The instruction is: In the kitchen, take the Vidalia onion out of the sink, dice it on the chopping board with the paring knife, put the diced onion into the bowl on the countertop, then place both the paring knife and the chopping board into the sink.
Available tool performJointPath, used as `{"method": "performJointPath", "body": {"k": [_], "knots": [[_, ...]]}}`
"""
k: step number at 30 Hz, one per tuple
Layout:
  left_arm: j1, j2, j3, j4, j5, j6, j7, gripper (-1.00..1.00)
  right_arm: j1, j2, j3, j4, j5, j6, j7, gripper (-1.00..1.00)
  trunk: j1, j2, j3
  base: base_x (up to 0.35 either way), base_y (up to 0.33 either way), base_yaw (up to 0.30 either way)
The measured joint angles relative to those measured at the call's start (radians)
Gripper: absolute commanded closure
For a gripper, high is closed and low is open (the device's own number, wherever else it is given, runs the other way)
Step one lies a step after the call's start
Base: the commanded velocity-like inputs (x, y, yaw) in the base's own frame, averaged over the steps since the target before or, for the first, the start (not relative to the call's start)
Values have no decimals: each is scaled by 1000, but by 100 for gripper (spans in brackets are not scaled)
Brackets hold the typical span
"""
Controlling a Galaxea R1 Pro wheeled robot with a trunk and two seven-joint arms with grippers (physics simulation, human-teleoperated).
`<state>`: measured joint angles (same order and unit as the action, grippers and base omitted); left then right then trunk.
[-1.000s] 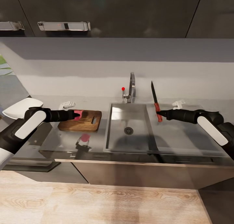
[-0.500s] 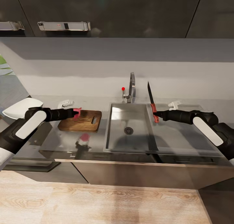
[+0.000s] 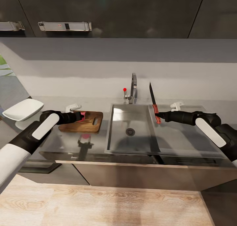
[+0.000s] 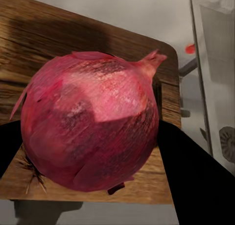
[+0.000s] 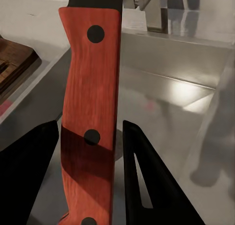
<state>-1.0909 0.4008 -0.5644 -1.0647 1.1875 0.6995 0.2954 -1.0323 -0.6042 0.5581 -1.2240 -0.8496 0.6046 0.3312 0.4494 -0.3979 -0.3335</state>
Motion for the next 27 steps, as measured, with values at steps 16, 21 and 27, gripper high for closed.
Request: {"method": "performJointPath", "body": {"k": [16,21,27], "knots": [[0,-3,-2,43,-7,-94,0,100,0,1,0,-1,0,0,0,100,0,0,0,0,0,0],[0,-3,-4,45,-7,-99,0,100,0,1,1,0,0,0,0,100,0,0,0,0,0,0],[0,-15,-4,49,-6,-101,1,100,0,1,2,0,0,0,0,100,0,0,0,0,0,0]]}}
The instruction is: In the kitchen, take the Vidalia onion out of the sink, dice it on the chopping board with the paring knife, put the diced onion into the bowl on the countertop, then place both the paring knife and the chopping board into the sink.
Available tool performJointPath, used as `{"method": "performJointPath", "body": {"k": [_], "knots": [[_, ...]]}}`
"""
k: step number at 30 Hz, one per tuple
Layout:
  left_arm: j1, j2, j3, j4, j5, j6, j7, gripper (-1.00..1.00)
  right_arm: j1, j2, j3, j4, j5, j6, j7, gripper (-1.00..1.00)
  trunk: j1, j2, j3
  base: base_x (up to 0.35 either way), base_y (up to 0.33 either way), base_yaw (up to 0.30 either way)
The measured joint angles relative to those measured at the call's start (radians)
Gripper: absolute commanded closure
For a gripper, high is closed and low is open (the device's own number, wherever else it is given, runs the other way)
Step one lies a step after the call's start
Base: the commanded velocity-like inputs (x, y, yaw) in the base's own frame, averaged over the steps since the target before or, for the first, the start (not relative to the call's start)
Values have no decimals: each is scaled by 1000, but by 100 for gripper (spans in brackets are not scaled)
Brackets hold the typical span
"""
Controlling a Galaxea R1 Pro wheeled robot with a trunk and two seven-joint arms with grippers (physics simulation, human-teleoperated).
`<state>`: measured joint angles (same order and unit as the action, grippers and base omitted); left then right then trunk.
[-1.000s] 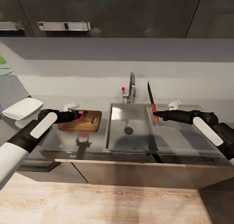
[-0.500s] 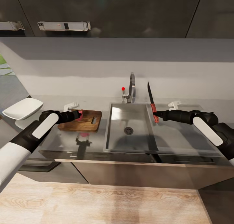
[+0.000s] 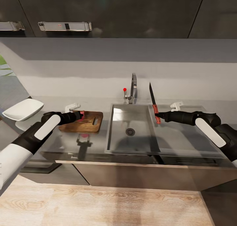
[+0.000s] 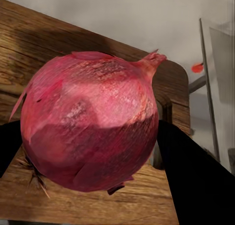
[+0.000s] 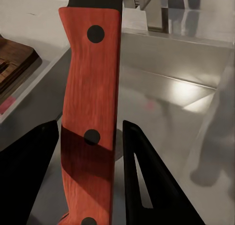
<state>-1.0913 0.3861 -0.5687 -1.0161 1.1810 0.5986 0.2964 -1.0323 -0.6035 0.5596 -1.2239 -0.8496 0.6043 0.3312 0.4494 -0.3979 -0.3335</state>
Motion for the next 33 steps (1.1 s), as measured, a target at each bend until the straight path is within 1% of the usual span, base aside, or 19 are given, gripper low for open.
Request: {"method": "performJointPath", "body": {"k": [3,4,6,11,21,28,33], "knots": [[-1,-17,1,12,0,-2,1,100,0,0,0,-1,0,0,0,100,0,0,0,0,0,0],[0,-31,0,25,0,-3,2,100,0,0,0,0,0,0,0,100,0,0,0,0,0,0],[0,-43,0,40,-2,-3,2,100,0,0,0,0,0,0,0,100,0,0,0,0,0,0],[-1,-54,1,56,-3,-3,3,100,0,0,0,-1,0,0,0,100,0,0,0,0,0,0],[-1,-53,2,49,-5,-3,1,100,0,0,0,-1,0,-1,0,100,0,0,-2,0,0,0],[-1,-42,4,-1,-5,-5,1,100,0,0,4,-1,0,0,0,100,0,0,-3,0,0,0],[-1,-39,4,-12,-6,-5,1,100,0,0,6,-1,0,-1,0,100,0,0,-3,3,1,0]]}}
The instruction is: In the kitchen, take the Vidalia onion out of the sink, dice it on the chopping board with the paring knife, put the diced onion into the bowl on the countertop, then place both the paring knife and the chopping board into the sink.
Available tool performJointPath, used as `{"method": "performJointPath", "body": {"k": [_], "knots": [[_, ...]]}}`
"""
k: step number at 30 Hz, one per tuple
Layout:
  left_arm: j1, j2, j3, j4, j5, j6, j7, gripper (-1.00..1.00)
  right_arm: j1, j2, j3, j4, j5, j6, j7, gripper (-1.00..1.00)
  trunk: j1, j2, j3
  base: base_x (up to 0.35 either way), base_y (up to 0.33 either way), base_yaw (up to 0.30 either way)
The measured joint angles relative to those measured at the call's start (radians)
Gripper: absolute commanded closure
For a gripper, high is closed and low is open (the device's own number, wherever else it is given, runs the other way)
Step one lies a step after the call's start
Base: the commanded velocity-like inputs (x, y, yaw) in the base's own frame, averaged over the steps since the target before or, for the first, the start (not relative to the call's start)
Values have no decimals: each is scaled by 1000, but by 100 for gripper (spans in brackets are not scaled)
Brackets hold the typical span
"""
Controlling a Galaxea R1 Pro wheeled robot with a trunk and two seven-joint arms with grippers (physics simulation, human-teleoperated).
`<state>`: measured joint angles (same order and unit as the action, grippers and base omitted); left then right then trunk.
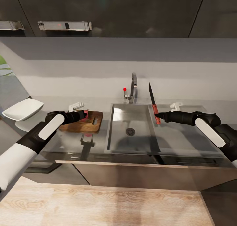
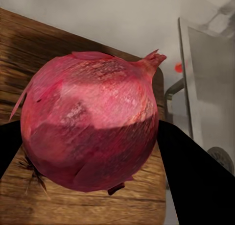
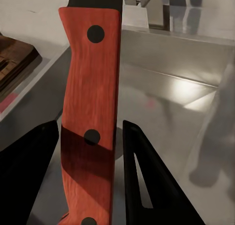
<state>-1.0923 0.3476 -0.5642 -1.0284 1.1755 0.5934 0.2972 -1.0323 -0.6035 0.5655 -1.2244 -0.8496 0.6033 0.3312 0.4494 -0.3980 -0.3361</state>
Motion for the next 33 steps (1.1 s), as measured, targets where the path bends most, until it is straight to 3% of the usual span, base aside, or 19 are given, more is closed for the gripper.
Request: {"method": "performJointPath", "body": {"k": [33], "knots": [[0,1,-2,-3,0,0,0,100,0,0,1,0,0,0,0,100,0,0,-1,7,32,6]]}}
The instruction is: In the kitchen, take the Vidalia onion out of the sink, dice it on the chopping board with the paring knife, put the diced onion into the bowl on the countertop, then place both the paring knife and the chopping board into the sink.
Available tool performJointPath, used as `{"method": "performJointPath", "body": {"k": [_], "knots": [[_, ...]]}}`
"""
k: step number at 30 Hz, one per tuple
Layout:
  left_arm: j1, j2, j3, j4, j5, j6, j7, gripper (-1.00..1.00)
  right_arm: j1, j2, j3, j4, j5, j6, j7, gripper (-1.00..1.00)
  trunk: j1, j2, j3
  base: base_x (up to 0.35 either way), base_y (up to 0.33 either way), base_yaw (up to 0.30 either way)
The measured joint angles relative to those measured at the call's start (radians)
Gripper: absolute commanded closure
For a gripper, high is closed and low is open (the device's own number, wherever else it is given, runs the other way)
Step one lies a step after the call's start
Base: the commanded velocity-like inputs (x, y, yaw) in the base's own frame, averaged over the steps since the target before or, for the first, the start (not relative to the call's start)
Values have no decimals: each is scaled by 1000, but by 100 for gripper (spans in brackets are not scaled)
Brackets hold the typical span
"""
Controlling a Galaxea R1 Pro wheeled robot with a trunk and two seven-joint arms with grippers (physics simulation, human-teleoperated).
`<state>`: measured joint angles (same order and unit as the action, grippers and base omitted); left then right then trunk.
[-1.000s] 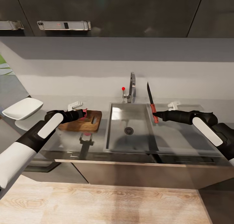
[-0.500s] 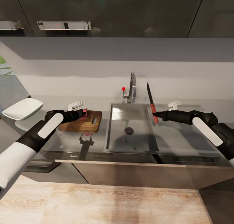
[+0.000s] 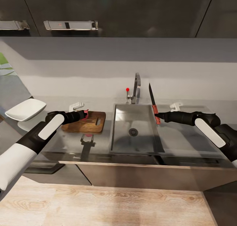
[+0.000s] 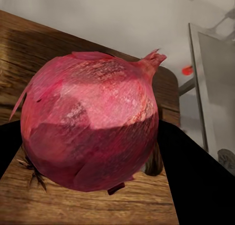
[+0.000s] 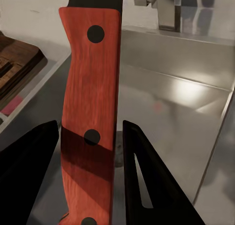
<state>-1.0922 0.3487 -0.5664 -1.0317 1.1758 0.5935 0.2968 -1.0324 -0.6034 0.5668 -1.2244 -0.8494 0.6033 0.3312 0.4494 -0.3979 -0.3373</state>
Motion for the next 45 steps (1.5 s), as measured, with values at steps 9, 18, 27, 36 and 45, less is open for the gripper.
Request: {"method": "performJointPath", "body": {"k": [9,18,27,36,45], "knots": [[0,-1,-2,0,0,0,0,100,0,0,0,0,0,0,0,100,0,0,-7,0,0,35],[0,-2,-4,-1,0,-1,0,100,0,0,0,0,0,0,0,100,0,0,-15,0,0,0],[0,-2,-5,-1,0,-1,0,100,0,0,0,0,0,0,0,100,0,0,-23,0,0,0],[0,-2,-5,-1,0,-1,0,100,0,0,0,0,0,0,0,100,0,0,-29,0,0,0],[0,-2,-4,-1,0,-1,0,100,0,0,0,0,0,0,0,100,0,0,-34,0,0,0]]}}
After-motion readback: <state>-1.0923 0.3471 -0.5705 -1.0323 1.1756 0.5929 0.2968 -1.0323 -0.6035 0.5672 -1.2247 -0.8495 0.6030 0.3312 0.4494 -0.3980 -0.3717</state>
